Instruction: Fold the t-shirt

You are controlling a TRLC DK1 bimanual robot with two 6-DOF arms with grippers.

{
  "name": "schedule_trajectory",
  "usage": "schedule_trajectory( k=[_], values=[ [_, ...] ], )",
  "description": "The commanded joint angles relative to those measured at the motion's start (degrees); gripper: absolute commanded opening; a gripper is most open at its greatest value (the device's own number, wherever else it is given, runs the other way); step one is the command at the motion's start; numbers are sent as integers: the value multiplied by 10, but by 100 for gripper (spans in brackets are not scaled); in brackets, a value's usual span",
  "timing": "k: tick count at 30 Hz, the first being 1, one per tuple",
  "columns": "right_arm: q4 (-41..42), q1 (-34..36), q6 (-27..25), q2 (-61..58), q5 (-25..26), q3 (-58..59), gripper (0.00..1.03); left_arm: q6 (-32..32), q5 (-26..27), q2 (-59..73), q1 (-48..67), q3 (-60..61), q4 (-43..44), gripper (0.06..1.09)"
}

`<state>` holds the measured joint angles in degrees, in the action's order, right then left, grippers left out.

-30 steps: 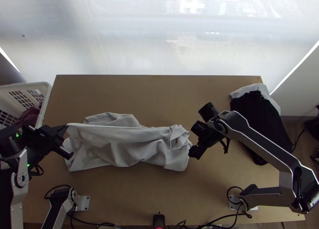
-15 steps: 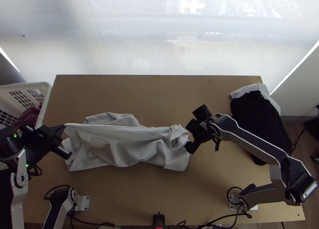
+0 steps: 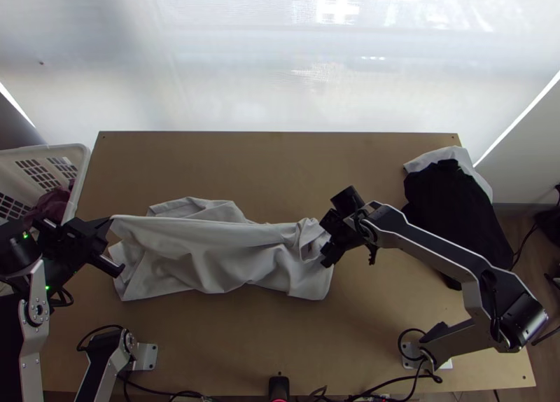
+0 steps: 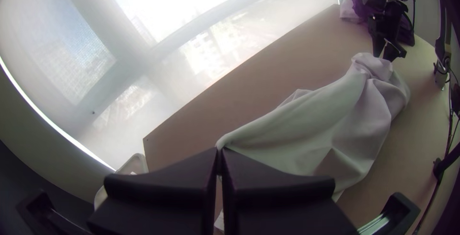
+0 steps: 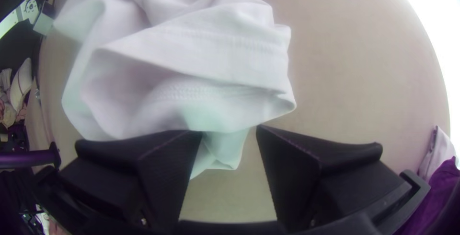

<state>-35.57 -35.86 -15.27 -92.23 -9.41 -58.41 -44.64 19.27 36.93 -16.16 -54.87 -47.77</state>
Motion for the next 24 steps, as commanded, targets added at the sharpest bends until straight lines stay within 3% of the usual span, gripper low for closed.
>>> schedule_trajectory(
  k=[1, 4, 6, 9, 12, 17, 20, 24],
  values=[
    [31, -5, -4, -9, 0, 20, 32, -4, 1, 5, -6, 1, 9, 9],
    [41, -5, -13, -6, 1, 21, 8, -6, 1, 7, -7, 1, 13, 9],
    [39, -4, -15, 5, 0, 12, 3, -8, 1, 8, -10, -1, 15, 9],
    [19, -1, -17, 41, 0, -20, 3, -14, 1, 14, -16, -7, 17, 9],
    [-55, 4, -14, 71, -8, -99, 3, -11, 6, 35, -31, -32, 21, 9],
    [-165, 18, -9, 103, -39, -237, 3, 45, 38, 112, -61, -154, 1, 9],
    [-238, 18, -2, 105, -77, -331, 3, 67, 46, 175, -56, -263, -50, 9],
    [-352, 24, 17, 85, -142, -465, 3, 87, 67, 288, -46, -466, -180, 9]
  ],
)
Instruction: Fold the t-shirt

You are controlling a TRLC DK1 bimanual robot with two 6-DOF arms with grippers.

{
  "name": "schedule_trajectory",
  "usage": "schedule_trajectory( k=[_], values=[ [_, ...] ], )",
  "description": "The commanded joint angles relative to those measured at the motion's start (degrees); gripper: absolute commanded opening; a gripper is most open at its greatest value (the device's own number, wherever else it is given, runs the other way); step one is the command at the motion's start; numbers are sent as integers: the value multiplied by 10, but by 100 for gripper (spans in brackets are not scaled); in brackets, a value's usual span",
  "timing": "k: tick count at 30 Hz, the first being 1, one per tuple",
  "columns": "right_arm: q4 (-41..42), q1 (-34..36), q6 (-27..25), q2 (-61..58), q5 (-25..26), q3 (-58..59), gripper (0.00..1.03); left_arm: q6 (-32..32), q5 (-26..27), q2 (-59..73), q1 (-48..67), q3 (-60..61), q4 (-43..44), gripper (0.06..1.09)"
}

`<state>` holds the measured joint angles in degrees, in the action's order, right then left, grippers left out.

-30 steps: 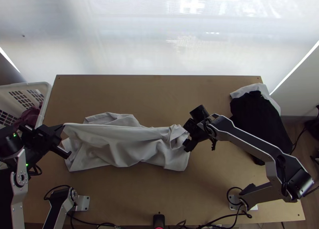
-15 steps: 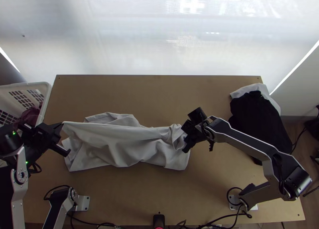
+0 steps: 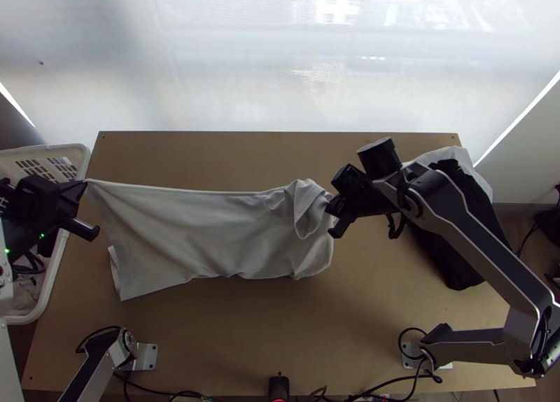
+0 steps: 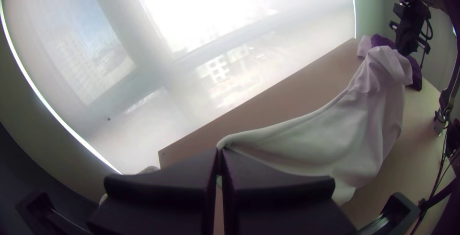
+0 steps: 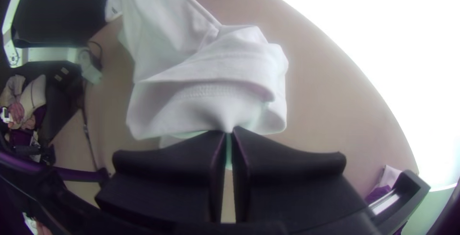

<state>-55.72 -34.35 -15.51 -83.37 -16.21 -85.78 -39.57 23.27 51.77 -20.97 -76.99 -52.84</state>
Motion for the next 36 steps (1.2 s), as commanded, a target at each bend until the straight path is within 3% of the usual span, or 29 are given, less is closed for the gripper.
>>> schedule_trajectory(
  k=[1, 4, 8, 13, 18, 25, 31, 36],
  values=[
    [-179, 11, 20, -10, -85, -224, 3, 40, 30, 164, 2, -294, -160, 9],
    [-260, 17, 20, -27, -105, -321, 3, 40, 33, 223, 3, -413, -234, 9],
    [-264, 75, 37, -14, -106, -393, 3, 45, 33, 252, 1, -514, -258, 9],
    [-261, 167, 53, -1, -148, -440, 3, 117, 34, 243, -22, -545, -222, 9],
    [-264, 156, 54, 59, -158, -389, 3, 129, 38, 194, -22, -544, -227, 9],
    [-258, 211, 64, 81, -153, -444, 3, 187, 35, 109, -22, -541, -154, 9],
    [-202, 213, 104, 108, -15, -500, 3, 261, 36, 65, -21, -536, -100, 9],
    [-203, 213, 108, 165, 44, -496, 3, 304, 38, 21, -3, -513, -82, 9]
  ],
)
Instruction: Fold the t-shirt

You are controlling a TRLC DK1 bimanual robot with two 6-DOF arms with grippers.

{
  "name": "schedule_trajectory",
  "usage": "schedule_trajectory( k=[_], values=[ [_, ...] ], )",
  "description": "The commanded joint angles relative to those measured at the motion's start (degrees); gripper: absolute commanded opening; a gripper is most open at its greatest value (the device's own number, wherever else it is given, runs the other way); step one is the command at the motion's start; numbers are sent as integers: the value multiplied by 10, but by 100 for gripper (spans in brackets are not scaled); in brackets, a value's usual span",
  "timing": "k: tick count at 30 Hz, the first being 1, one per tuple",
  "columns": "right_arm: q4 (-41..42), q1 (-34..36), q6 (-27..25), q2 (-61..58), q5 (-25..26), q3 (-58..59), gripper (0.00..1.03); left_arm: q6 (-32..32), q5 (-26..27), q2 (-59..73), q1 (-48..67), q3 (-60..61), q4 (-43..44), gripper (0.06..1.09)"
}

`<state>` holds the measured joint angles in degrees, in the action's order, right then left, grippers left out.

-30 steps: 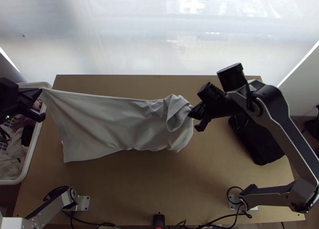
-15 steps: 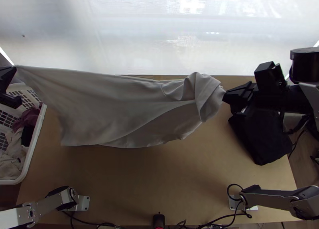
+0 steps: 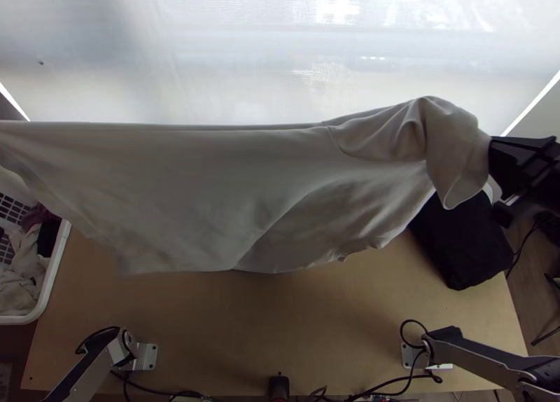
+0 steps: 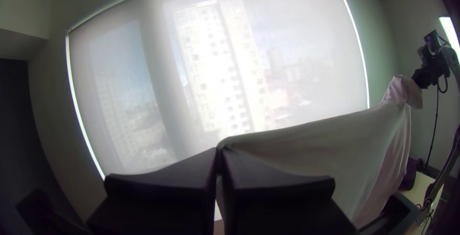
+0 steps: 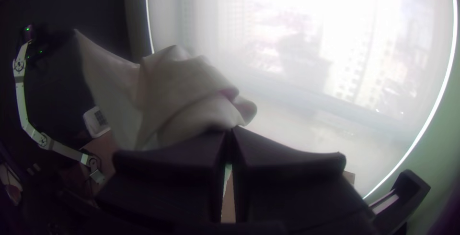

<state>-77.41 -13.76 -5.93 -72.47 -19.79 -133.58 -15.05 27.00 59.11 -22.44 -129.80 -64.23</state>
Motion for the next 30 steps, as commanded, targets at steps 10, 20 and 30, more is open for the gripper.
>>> schedule_trajectory(
  k=[10, 20, 30],
  values=[
    [-49, 36, 7, 133, 102, -18, 2, 102, 31, -120, 13, 31, 53, 9],
    [-30, 61, 6, 159, 101, -23, 2, 109, 62, -149, 5, 29, 94, 9],
    [55, 102, -45, 153, 95, -26, 2, 210, 60, -138, -120, 36, 171, 9]
  ],
)
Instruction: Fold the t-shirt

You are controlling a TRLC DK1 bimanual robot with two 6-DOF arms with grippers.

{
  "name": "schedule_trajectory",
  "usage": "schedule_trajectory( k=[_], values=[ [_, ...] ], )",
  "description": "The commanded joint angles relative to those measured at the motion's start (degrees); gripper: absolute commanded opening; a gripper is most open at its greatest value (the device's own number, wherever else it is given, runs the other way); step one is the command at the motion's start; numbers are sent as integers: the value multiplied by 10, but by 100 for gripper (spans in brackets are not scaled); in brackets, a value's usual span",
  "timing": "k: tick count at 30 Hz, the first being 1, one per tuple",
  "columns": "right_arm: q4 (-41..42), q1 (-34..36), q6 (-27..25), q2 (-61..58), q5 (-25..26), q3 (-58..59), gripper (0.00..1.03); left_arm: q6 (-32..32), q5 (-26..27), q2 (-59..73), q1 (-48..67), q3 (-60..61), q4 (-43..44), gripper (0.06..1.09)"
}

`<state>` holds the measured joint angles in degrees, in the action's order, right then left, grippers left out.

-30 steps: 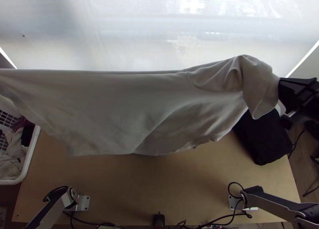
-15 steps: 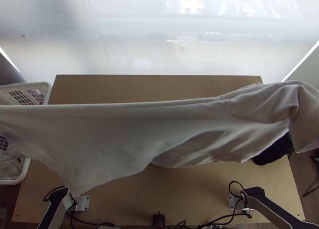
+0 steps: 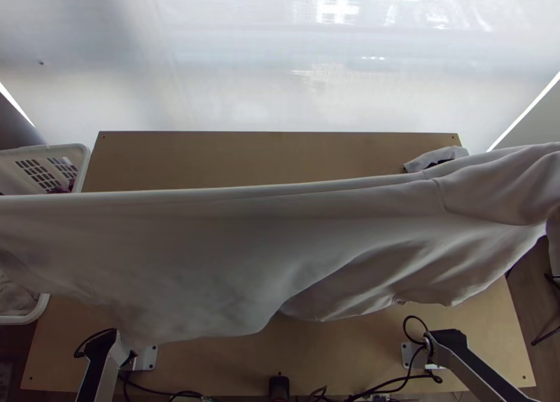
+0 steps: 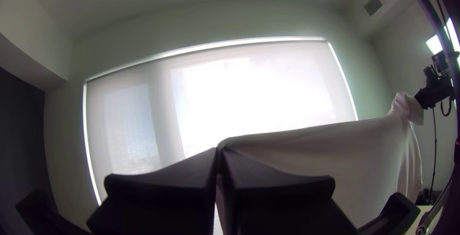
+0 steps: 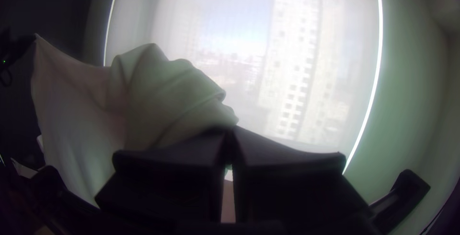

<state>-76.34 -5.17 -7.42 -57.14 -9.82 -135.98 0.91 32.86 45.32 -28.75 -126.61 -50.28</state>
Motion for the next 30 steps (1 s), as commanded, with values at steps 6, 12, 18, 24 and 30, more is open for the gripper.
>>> schedule_trajectory(
  k=[6, 12, 18, 24, 30],
  values=[
    [84, 26, -86, 0, -27, -2, 2, 52, 0, -36, -70, 46, 32, 9],
    [92, 31, -106, -2, -31, -2, 2, 47, 0, -53, -70, 49, 29, 9],
    [73, 31, -106, 5, -38, -2, 2, 21, -1, -66, -53, 49, -10, 9],
    [67, 31, -106, 17, -41, -1, 2, -16, -3, -94, -40, 48, -47, 9],
    [96, 34, -128, 20, -50, 8, 2, -20, -1, -91, -53, 44, -45, 9]
  ],
)
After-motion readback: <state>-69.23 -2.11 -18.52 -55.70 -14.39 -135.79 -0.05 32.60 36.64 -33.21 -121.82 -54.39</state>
